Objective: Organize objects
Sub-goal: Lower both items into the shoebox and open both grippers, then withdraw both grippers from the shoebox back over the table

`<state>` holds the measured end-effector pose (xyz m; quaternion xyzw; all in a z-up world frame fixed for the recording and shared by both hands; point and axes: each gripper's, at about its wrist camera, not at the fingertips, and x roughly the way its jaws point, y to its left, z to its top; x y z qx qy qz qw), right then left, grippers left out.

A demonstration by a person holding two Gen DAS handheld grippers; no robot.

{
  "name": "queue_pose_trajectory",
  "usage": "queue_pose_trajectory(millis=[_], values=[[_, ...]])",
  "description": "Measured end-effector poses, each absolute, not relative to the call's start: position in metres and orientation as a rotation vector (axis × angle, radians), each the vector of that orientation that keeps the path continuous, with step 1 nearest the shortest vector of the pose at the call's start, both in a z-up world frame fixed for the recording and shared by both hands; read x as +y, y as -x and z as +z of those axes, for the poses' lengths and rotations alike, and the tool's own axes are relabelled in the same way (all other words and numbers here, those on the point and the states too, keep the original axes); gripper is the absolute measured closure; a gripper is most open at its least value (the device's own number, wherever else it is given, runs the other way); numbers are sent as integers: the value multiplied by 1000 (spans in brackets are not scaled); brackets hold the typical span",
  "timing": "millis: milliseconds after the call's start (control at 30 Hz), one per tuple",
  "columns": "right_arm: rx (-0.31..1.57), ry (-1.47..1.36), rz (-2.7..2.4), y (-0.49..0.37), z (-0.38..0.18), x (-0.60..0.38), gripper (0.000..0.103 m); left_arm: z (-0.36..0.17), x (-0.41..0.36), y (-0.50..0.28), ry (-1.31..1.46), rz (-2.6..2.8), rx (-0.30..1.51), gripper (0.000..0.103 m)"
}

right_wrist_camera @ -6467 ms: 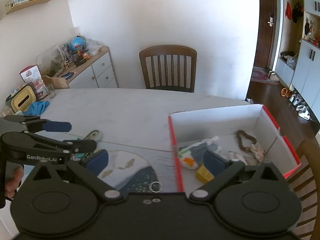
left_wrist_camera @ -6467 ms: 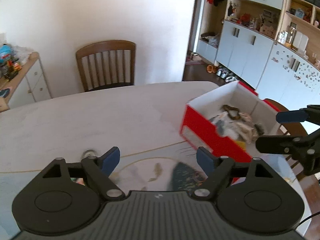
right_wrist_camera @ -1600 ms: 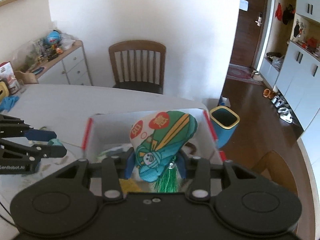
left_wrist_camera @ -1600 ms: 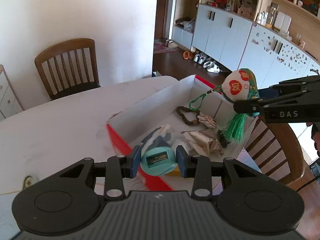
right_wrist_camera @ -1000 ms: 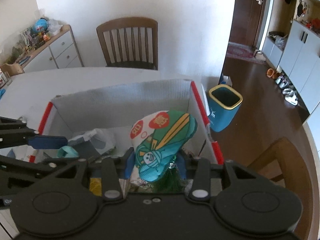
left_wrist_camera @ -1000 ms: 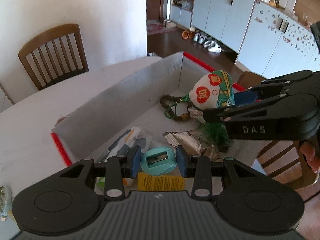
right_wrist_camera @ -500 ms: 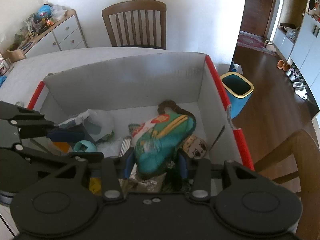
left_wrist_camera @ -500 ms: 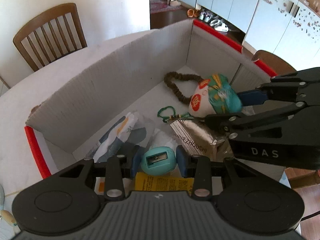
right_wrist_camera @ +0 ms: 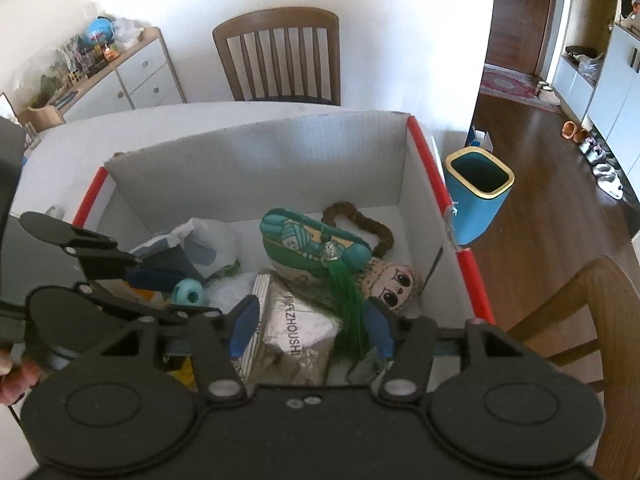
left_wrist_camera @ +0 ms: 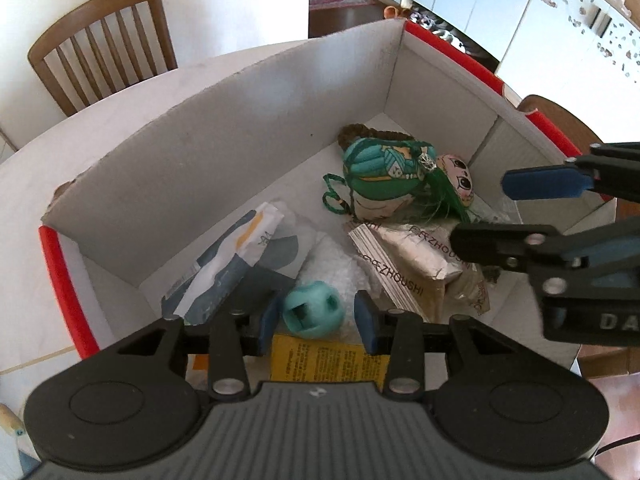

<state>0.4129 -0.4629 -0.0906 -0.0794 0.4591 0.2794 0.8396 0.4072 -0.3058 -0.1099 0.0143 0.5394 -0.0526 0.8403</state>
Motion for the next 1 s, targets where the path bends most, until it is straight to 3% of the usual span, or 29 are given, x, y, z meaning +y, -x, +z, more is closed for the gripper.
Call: queue_pose_trajectory(millis=[67, 367, 833, 1000], values=[[964, 159, 591, -411, -87, -466, 44, -107, -304, -405, -25, -107, 1132, 55], [929, 135, 594, -397, -68, -471, 43, -82, -299, -391, 2, -104, 1072, 52], [847, 116, 601, -358, -28, -460, 41, -32, -274, -347, 52, -109, 954, 52], [825, 102, 592, -342, -18, -452, 35, -16, -261, -327, 47, -114, 913, 52]])
